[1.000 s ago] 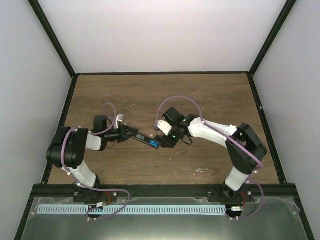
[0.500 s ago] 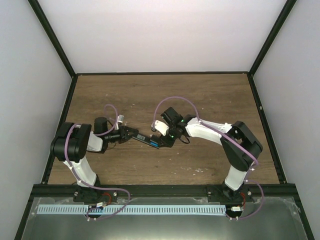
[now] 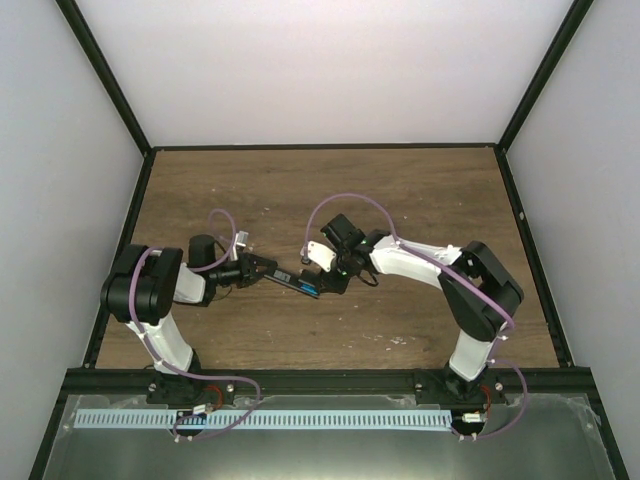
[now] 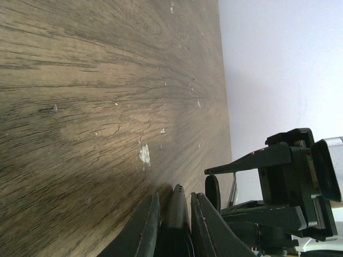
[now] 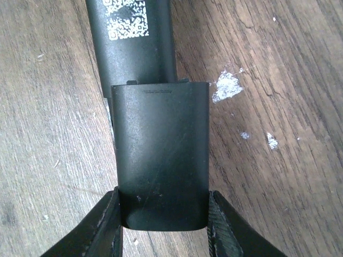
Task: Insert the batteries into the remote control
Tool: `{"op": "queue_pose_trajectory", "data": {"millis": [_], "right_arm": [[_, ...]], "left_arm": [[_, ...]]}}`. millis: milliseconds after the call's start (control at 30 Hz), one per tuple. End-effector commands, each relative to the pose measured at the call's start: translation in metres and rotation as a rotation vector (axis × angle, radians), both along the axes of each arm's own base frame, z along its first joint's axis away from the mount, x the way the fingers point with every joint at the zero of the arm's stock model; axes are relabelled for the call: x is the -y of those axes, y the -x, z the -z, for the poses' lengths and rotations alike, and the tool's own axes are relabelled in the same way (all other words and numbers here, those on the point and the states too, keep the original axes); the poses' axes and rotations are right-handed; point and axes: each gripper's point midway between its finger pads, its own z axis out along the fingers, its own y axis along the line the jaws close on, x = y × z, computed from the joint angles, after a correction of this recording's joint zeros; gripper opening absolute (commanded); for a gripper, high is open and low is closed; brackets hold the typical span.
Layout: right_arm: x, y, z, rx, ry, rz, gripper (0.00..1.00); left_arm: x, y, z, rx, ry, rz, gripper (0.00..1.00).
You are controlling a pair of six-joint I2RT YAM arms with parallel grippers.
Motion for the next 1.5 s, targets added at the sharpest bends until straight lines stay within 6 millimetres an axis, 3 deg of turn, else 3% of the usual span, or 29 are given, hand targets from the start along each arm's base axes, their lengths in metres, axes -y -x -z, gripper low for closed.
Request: {"op": "queue_pose_trajectory", "data": {"millis": [0,533,800,1467], "right_arm": [[-0.003,0.002,0.009,0.006,0.018,-0.03,0.2],[-0.002,0.015,0.026,-0.033,0.064,-0.059,0.2],[0.0,0.011,0.033,-0.021,0.093,-0.046,0.21],[-0.007,-0.001,0.025,0.036,0.068,-0.028,0.26]], "left_arm": [[0.001,0.001,0.003,0.029,-0.019,0.013,0.0],[0.001,0.0,0.005,0.024,-0.03,0.018,0.0],[0.001,-0.001,0.004,0.026,-0.032,0.019,0.0],[0.001,0.001,0.005,0.019,-0.028,0.02,0.0]]}}
